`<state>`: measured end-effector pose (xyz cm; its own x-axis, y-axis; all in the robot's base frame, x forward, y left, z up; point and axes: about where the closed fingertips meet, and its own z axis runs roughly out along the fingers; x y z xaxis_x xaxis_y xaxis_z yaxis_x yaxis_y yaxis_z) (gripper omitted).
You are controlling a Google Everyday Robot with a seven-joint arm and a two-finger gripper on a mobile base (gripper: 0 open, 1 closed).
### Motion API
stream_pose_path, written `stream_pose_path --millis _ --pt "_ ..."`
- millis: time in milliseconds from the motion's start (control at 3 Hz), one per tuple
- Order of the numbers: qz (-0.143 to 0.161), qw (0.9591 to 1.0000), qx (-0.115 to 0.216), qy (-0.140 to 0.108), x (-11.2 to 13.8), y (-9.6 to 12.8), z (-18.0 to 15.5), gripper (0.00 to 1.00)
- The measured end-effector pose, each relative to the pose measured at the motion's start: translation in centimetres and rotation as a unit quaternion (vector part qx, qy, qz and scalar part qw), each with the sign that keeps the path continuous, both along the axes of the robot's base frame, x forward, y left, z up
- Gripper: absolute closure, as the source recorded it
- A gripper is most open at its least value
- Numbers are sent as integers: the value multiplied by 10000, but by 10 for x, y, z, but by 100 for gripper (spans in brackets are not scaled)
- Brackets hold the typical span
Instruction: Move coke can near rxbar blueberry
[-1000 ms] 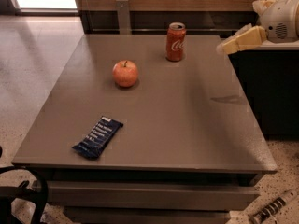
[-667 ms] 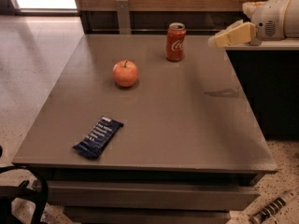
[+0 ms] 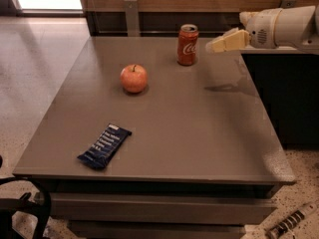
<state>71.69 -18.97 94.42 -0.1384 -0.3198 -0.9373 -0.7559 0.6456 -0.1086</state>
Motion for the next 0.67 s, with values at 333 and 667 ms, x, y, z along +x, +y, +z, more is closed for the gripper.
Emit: stream_pose_path --millis 333,667 --pt "8 9998 174 -14 22 9 -17 0" --pt "-32 9984 558 -105 50 21 -40 0"
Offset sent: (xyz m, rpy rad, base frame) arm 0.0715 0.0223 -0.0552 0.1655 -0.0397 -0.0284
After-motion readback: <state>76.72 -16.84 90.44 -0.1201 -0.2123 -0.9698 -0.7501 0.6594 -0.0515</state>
